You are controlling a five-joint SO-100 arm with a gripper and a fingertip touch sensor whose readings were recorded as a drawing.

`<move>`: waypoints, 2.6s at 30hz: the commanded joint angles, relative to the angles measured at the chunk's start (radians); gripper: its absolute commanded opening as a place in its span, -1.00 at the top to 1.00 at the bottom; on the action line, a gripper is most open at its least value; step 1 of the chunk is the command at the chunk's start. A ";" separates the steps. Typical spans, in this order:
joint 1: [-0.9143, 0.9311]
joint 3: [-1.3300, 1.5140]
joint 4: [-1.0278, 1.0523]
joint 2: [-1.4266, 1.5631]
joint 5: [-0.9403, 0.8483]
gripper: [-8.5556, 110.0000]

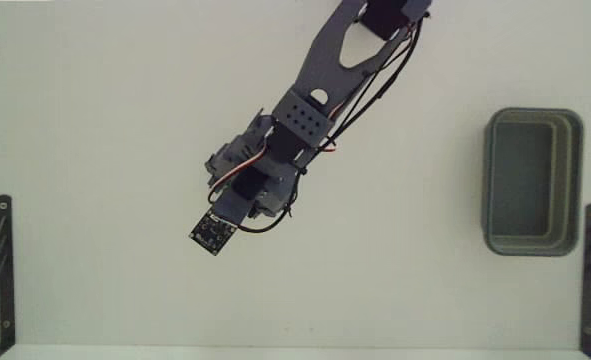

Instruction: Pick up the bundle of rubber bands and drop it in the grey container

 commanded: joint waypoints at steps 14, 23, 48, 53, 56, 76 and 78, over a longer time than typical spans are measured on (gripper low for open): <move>0.022 -0.004 -0.015 0.036 0.000 -0.04; 0.022 -0.004 -0.015 0.036 0.000 0.00; 0.022 -0.004 -0.015 0.036 0.000 0.07; 0.022 -0.004 -0.015 0.036 0.000 0.07; 0.022 -0.004 -0.015 0.036 0.000 0.07; 0.022 -0.077 0.072 0.051 0.000 0.07; 0.022 -0.089 0.085 0.052 0.000 0.07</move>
